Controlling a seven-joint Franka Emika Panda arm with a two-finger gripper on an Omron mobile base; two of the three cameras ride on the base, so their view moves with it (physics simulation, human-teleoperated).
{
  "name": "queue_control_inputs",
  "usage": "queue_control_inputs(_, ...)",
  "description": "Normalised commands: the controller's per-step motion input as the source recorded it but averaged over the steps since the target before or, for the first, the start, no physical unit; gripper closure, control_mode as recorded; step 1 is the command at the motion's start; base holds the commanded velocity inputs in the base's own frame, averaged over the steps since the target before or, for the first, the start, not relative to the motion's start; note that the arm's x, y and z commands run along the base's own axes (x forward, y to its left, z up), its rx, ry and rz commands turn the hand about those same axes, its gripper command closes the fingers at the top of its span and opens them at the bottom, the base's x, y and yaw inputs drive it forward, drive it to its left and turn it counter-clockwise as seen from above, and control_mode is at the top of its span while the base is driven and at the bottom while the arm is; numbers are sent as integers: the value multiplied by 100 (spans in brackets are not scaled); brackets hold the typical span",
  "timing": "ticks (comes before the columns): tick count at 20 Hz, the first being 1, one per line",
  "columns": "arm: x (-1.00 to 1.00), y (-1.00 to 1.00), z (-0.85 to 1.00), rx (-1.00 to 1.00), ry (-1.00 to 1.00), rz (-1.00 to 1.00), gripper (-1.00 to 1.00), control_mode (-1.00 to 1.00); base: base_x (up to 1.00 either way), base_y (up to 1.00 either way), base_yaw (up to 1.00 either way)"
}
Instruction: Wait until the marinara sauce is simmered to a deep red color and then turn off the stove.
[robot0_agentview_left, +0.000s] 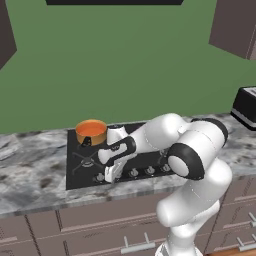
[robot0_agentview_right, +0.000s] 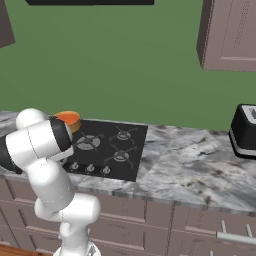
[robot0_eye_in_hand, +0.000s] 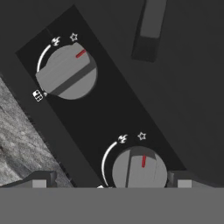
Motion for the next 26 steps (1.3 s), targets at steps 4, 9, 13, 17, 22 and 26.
queue_control_inputs(4, 0, 0, 0, 0, 0, 0, -100, -100, 0, 0, 0)
queue_control_inputs(9, 0, 0, 0, 0, 0, 0, -100, -100, 0, 0, 0)
queue_control_inputs(13, 0, 0, 0, 0, 0, 0, -100, -100, 0, 0, 0)
queue_control_inputs(17, 0, 0, 0, 0, 0, 0, -100, -100, 0, 0, 0)
queue_control_inputs(22, 0, 0, 0, 0, 0, 0, -100, -100, 0, 0, 0)
queue_control_inputs(26, 0, 0, 0, 0, 0, 0, -100, -100, 0, 0, 0)
